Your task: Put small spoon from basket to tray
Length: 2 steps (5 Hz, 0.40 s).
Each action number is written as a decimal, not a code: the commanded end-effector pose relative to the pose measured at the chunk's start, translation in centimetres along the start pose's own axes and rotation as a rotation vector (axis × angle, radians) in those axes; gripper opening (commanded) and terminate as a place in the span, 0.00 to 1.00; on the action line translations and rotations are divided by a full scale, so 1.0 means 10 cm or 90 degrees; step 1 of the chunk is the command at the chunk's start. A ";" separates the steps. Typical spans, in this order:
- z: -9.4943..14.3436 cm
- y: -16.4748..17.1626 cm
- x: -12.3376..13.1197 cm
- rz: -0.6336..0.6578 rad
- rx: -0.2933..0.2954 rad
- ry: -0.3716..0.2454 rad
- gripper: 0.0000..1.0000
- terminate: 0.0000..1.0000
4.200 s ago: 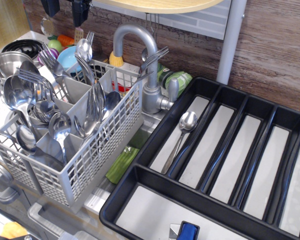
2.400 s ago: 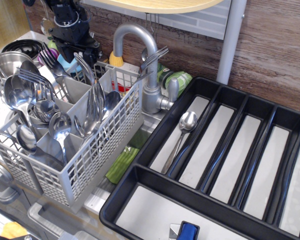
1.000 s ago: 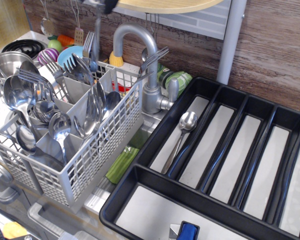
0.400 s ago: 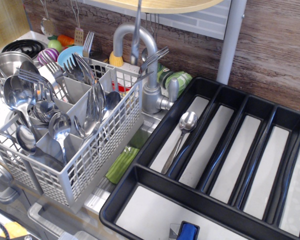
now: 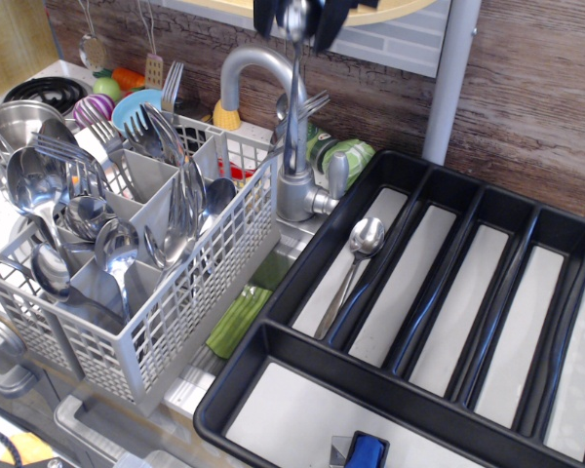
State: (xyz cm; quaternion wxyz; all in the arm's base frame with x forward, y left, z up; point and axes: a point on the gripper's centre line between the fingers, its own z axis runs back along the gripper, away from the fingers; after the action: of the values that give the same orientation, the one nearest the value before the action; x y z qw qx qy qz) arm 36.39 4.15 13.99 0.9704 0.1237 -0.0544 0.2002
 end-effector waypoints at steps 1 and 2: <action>-0.11 0.03 -0.09 0.016 -0.065 -0.005 0.00 0.00; -0.32 -0.05 -0.16 -0.009 -0.101 0.030 0.00 0.00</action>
State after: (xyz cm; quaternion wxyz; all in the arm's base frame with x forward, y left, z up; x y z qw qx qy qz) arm 35.07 3.53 8.18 0.9814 0.0382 -0.0163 0.1877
